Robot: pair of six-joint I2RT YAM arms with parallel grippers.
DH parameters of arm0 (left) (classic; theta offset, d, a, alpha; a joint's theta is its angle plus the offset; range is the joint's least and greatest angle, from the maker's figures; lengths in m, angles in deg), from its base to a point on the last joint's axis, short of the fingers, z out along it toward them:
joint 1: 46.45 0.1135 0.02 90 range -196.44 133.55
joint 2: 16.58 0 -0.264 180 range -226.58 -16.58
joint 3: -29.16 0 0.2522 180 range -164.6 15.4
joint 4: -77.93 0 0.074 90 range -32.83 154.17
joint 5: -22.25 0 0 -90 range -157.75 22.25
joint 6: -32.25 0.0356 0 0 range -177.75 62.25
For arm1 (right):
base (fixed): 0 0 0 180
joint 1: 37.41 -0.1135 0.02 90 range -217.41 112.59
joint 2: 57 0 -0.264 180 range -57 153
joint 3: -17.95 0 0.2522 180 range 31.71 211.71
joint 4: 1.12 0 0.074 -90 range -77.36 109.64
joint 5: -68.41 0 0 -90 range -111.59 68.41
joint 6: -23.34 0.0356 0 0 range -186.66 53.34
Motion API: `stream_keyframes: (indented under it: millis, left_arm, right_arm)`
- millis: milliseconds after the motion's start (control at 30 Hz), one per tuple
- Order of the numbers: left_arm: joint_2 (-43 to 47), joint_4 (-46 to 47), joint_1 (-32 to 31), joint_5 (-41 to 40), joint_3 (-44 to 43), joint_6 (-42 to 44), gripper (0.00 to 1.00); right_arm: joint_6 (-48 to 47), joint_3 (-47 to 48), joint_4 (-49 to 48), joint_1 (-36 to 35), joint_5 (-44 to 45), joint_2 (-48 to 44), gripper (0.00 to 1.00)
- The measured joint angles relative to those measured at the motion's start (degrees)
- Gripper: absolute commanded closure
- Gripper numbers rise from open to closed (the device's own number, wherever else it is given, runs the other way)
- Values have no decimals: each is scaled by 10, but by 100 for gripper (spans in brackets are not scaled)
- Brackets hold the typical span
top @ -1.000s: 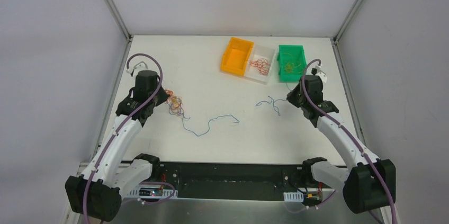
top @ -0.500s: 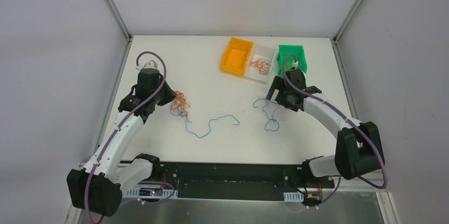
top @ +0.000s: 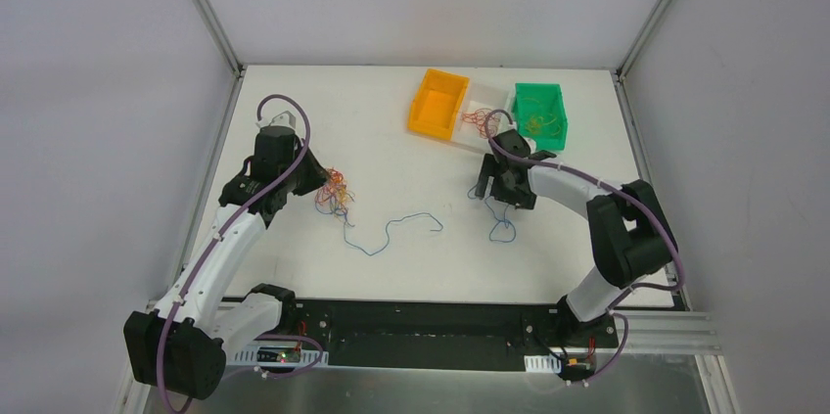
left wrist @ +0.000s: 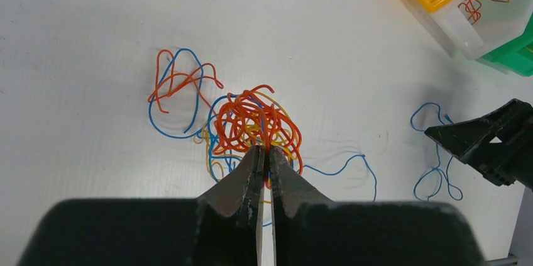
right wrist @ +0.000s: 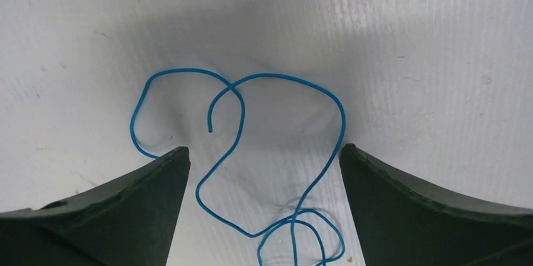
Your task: Untangle the cables
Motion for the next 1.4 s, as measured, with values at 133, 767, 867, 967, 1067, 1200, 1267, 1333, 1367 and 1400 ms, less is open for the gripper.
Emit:
stream_keyframes:
  millis: [133, 767, 867, 967, 1067, 1200, 1267, 1333, 1367, 1400]
  left_arm:
    - [0, 0, 0, 0, 0, 0, 94]
    - [-11, 1, 0, 17, 0, 1, 94]
    - [-12, 1, 0, 23, 0, 1, 94]
    - [-15, 1, 0, 31, 0, 3, 94]
    - [-23, 1, 0, 37, -1, 4, 94]
    - [-26, 1, 0, 46, -1, 4, 94]
    - [-26, 1, 0, 48, -1, 4, 94]
    - [-27, 1, 0, 51, -1, 4, 94]
    - [-27, 1, 0, 54, -1, 4, 94]
    - [-27, 1, 0, 57, -1, 4, 94]
  right_arm:
    - [-6, 27, 10, -19, 24, 29, 100]
    - [-14, 400, 6, -29, -198, 136, 100]
    - [0, 475, -37, -18, -259, 188, 100]
    - [28, 527, -90, 0, -311, 242, 100]
    - [51, 599, -130, 23, -332, 315, 100]
    - [64, 674, -158, 46, -330, 399, 100]
    - [65, 715, -159, 55, -322, 440, 100]
    - [61, 745, -156, 61, -307, 475, 100]
    - [57, 747, -154, 62, -298, 484, 100]
    - [53, 745, -148, 62, -287, 489, 100]
